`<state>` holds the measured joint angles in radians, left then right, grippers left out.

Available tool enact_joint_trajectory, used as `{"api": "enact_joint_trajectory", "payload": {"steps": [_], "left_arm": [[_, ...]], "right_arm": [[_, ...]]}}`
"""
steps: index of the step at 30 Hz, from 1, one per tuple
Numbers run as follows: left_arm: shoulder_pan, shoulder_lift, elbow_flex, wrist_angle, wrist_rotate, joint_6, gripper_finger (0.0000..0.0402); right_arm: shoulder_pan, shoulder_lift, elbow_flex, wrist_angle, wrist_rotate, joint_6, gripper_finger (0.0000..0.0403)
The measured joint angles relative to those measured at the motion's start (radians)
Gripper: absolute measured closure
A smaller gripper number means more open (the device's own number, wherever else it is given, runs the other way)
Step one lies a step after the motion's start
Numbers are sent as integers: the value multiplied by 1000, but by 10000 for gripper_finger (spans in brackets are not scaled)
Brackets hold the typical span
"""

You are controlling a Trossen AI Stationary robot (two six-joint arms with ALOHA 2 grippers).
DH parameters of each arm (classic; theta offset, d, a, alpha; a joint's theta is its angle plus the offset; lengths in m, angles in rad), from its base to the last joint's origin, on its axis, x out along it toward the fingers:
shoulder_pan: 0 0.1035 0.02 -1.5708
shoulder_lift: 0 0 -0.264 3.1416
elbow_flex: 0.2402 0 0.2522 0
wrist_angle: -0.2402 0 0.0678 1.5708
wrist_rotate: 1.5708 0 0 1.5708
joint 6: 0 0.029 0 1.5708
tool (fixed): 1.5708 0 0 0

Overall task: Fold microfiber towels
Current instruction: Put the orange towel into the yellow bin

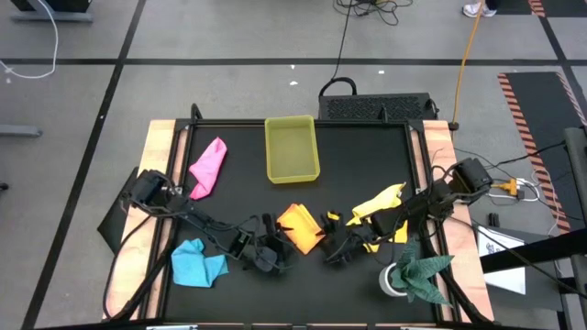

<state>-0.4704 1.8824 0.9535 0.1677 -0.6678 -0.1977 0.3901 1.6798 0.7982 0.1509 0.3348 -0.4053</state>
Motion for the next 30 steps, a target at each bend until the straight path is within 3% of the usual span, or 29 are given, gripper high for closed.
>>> {"api": "enact_joint_trajectory", "payload": {"steps": [5,7,15,19,25,30], "left_arm": [[0,0,0,0,-14,1,172],[-1,0,0,3,-14,0,172],[-4,0,0,19,-71,-1,172],[-4,-2,0,17,-122,-42,172],[18,-6,0,15,-109,-118,172],[57,-6,0,14,-16,-164,172]], "right_arm": [[0,0,0,2,30,-116,386],[5,0,0,12,32,-187,397],[44,0,0,145,113,-404,395],[42,4,-12,160,109,-419,400],[-4,50,-106,278,108,-424,395],[-21,71,-131,328,109,-409,393]]}}
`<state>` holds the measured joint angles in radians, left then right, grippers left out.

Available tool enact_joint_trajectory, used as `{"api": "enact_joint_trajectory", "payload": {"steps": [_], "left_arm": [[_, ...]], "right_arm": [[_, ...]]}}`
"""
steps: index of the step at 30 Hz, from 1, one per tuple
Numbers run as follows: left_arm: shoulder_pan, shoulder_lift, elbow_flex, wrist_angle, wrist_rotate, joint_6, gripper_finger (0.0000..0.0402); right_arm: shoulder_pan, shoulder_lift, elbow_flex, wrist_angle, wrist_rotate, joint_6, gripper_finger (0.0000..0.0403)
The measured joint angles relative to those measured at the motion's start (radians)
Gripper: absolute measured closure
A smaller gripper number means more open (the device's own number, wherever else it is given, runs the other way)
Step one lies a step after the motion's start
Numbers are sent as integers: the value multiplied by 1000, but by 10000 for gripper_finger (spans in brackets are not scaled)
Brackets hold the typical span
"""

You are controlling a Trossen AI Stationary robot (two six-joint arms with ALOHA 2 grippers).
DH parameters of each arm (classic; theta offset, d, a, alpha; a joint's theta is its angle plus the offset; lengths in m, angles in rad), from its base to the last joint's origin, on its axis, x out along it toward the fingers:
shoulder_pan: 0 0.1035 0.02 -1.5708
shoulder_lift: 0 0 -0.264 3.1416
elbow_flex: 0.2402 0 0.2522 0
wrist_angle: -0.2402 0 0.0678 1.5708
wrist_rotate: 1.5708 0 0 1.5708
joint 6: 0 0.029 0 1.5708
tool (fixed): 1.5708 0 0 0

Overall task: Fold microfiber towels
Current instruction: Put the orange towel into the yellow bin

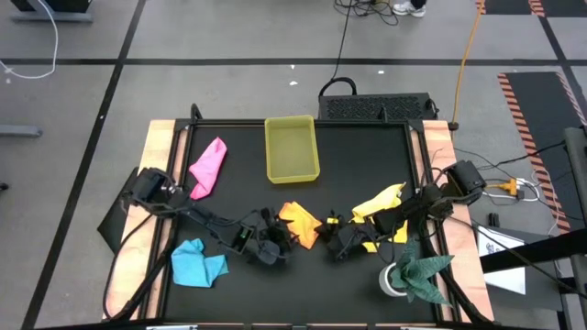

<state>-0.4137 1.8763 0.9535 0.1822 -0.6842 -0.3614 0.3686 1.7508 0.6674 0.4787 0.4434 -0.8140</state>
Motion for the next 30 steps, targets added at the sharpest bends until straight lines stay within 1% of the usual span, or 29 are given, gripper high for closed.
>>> {"api": "enact_joint_trajectory", "payload": {"steps": [2,4,8,9,12,14,16,19,22,27,30], "left_arm": [[13,0,0,-3,26,-25,172],[22,0,0,-19,37,-55,172],[38,0,0,-68,33,-163,172],[45,0,0,-86,33,-205,172],[68,0,0,-167,32,-334,172],[81,0,0,-242,33,-424,172],[90,0,0,-299,32,-492,172],[91,0,0,-321,32,-531,172],[84,-3,0,-312,37,-537,172],[70,-28,-1,-319,52,-554,172],[68,-40,1,-293,36,-545,172]], "right_arm": [[0,0,-1,0,0,2,385],[0,0,-1,0,1,1,369],[0,0,-1,-6,21,16,316],[5,0,-2,-7,46,18,301],[24,-11,-5,-19,167,12,264],[36,-24,-7,-30,225,-13,250],[46,-35,-6,-24,242,-33,244],[47,-35,-5,-29,233,-33,252],[44,-34,-5,-38,244,3,278],[53,-35,-5,-34,296,86,343],[63,-50,-5,-36,295,226,386]]}}
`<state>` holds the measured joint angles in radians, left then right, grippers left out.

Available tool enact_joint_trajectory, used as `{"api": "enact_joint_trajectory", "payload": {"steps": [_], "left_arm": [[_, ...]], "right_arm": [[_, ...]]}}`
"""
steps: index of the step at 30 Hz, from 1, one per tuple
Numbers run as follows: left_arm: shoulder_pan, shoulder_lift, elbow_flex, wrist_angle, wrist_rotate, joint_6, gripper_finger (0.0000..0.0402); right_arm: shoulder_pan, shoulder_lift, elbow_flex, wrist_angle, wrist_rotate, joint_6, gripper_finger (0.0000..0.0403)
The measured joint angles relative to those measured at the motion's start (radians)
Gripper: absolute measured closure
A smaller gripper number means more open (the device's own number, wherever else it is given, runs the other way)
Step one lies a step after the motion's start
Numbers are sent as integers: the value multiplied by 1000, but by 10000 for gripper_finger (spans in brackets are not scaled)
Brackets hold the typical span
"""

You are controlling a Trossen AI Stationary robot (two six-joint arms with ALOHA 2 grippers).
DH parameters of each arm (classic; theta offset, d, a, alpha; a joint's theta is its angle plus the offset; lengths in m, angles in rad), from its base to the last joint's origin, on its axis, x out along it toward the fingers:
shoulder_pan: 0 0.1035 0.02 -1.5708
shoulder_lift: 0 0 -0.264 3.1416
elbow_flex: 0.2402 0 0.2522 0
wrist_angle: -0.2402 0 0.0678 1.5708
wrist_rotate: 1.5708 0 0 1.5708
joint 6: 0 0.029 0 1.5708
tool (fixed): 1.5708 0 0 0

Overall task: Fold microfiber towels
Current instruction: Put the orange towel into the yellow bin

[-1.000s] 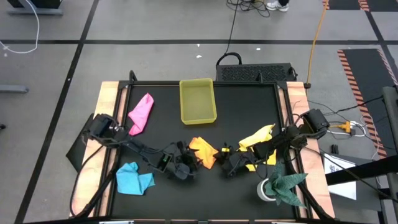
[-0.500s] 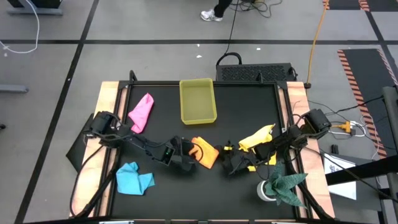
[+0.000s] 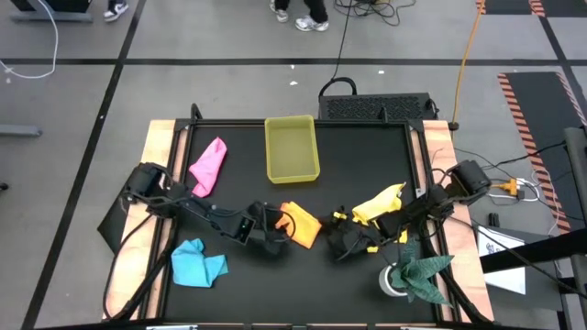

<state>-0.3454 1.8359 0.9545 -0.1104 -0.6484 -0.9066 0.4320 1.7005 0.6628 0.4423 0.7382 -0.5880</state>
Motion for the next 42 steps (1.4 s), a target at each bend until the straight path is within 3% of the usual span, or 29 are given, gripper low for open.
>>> {"api": "enact_joint_trajectory", "payload": {"steps": [5,13,23,35,42], "left_arm": [[11,3,-1,119,-29,103,172],[44,10,-1,182,-33,178,172],[53,10,-2,84,-33,124,172],[60,10,-2,143,-28,174,172],[77,10,-24,74,-60,120,172]], "right_arm": [[0,-48,0,-18,-43,244,396],[-93,-34,0,3,-392,507,402],[-159,47,0,-5,-399,502,403],[-125,-69,1,5,-400,461,403],[-124,-36,1,-10,-416,515,403]]}}
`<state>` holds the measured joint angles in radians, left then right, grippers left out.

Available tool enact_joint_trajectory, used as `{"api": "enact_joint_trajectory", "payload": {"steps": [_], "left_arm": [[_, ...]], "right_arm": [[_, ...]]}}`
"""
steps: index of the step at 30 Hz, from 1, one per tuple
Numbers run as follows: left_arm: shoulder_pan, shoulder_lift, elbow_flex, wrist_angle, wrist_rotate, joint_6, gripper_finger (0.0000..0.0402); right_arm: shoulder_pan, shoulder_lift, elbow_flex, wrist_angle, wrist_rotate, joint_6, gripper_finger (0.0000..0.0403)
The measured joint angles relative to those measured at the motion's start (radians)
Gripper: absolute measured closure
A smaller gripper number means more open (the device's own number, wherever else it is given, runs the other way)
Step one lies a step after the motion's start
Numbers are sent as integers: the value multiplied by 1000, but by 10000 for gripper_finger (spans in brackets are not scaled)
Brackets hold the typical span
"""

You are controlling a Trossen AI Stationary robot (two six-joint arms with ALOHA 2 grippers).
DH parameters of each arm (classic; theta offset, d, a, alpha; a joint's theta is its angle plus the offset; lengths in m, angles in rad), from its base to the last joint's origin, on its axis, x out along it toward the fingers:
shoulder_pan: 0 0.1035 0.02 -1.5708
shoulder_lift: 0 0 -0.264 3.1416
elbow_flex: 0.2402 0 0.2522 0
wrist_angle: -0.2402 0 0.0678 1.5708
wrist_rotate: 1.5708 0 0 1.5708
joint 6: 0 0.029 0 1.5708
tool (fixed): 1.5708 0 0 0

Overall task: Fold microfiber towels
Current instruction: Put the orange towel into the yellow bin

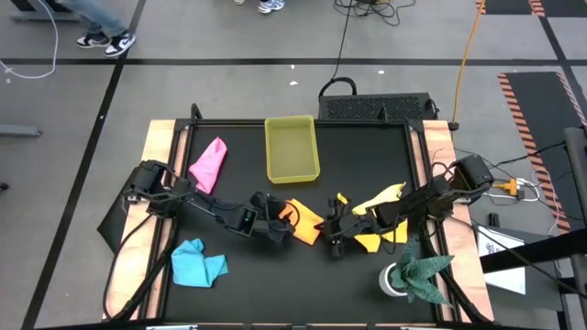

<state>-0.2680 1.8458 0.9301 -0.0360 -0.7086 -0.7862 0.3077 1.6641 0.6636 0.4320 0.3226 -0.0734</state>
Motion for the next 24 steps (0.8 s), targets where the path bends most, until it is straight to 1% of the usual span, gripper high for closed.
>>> {"api": "enact_joint_trajectory", "payload": {"steps": [7,12,13,16,18,22,24], "left_arm": [[18,0,-67,1,14,-55,172],[19,0,-73,4,25,-59,172],[19,-3,-73,2,31,-58,172],[17,-22,-71,1,47,-61,172],[10,-46,-72,-16,51,-65,172],[-14,-77,-71,14,34,-59,172],[-21,-76,-71,85,32,-31,172]], "right_arm": [[-5,40,0,9,-12,9,403],[-7,41,0,13,-5,-24,403],[-5,36,0,12,12,-31,403],[4,17,0,18,138,0,403],[8,3,0,13,202,17,403],[8,-4,0,12,183,28,403],[8,-4,0,7,142,43,403]]}}
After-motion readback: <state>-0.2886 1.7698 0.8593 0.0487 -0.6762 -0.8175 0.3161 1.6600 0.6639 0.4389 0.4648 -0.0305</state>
